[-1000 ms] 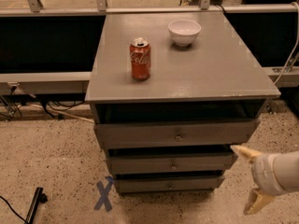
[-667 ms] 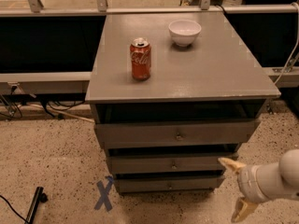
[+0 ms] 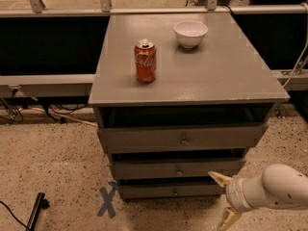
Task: Open middle drawer
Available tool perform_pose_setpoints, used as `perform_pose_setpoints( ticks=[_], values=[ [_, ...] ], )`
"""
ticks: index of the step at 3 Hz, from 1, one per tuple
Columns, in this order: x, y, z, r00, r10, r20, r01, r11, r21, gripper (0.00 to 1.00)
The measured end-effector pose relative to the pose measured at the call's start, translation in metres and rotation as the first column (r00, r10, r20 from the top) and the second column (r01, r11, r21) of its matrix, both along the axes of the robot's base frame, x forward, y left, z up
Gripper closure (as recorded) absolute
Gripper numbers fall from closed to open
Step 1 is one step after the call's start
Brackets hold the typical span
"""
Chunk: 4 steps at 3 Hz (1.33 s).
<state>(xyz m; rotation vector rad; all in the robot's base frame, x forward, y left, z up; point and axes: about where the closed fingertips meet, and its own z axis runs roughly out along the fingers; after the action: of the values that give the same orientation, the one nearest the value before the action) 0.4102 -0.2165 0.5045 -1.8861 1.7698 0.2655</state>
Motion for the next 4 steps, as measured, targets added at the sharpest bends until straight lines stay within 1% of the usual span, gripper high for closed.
perform_pose_setpoints(
  ticks=[1, 2, 3, 4],
  values=[
    [0.018, 0.02, -0.021, 1.0, -0.001, 0.002, 0.0, 0.999, 0.042, 0.0],
    [0.042, 0.031, -0.038, 0.9999, -0.016, 0.005, 0.016, 0.998, 0.06, 0.0],
    [0.074, 0.041, -0.053, 0.9995, -0.025, 0.019, 0.023, 0.997, 0.067, 0.0],
    [0.105, 0.042, -0.066, 0.9985, -0.045, 0.033, 0.042, 0.996, 0.078, 0.0]
  ],
)
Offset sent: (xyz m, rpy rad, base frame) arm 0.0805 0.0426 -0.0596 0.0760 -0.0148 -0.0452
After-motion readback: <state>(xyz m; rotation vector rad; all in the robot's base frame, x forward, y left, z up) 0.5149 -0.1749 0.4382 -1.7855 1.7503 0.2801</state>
